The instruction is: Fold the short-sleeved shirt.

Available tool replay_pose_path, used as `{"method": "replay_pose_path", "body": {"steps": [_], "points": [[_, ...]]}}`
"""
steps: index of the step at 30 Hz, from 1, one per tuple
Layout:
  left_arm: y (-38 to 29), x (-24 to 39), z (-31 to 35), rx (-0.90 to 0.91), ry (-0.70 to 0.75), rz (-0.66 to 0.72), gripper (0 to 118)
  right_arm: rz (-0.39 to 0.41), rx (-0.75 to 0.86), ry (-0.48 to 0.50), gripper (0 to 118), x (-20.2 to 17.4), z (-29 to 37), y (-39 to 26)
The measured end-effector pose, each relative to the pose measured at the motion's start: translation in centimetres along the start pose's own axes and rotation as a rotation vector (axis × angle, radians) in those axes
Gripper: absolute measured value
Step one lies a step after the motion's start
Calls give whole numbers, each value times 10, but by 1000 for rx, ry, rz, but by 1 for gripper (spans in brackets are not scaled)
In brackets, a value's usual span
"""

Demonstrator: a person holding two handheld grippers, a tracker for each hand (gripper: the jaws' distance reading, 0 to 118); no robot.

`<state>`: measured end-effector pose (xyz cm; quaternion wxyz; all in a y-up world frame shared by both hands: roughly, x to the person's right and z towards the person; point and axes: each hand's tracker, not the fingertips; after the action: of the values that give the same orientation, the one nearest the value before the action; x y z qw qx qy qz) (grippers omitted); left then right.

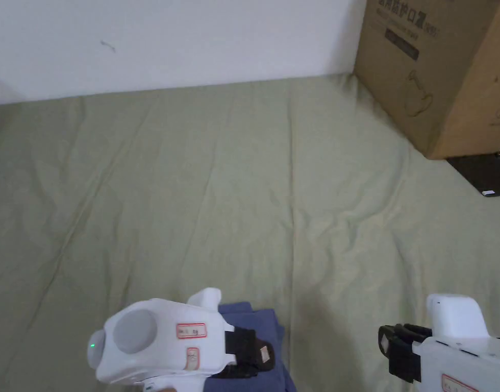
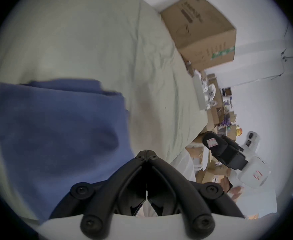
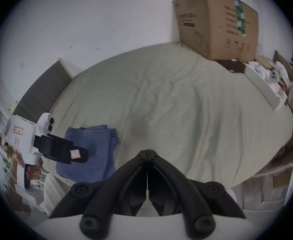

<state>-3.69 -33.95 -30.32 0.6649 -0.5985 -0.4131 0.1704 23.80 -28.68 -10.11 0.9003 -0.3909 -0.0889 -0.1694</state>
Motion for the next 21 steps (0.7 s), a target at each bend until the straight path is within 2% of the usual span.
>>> {"method": "replay_pose_path", "body": {"steps": [7, 8, 9, 10, 11, 12, 13, 15, 16, 17, 21], "points": [[-43, -97, 119, 212, -17, 131, 0, 195, -113, 171, 0, -85, -52, 14], [-50, -109, 127, 231, -31, 144, 6, 205, -145, 193, 0, -95, -67, 13], [-57, -118, 133, 255, -48, 158, 22, 208, -179, 203, 0, -103, -81, 11], [-63, -129, 138, 279, -69, 173, 52, 223, -213, 199, 0, -111, -96, 8], [-66, -136, 139, 291, -69, 187, 70, 238, -246, 190, 0, -116, -112, 4], [-68, -143, 139, 296, -77, 200, 83, 257, -276, 170, 0, -119, -126, 0], [-69, -149, 137, 299, -87, 214, 86, 277, -326, 123, 0, -121, -140, -5], [-70, -150, 125, 289, -74, 244, 91, 267, -371, 126, 0, -116, -158, -13], [-67, -154, 118, 279, -84, 249, 95, 237, -355, 129, 0, -114, -160, -12], [-63, -155, 110, 261, -91, 259, 96, 219, -352, 138, 0, -113, -155, -7], [-40, -162, 72, 165, -167, 265, 96, 231, -359, 137, 0, -112, -152, -1]]}}
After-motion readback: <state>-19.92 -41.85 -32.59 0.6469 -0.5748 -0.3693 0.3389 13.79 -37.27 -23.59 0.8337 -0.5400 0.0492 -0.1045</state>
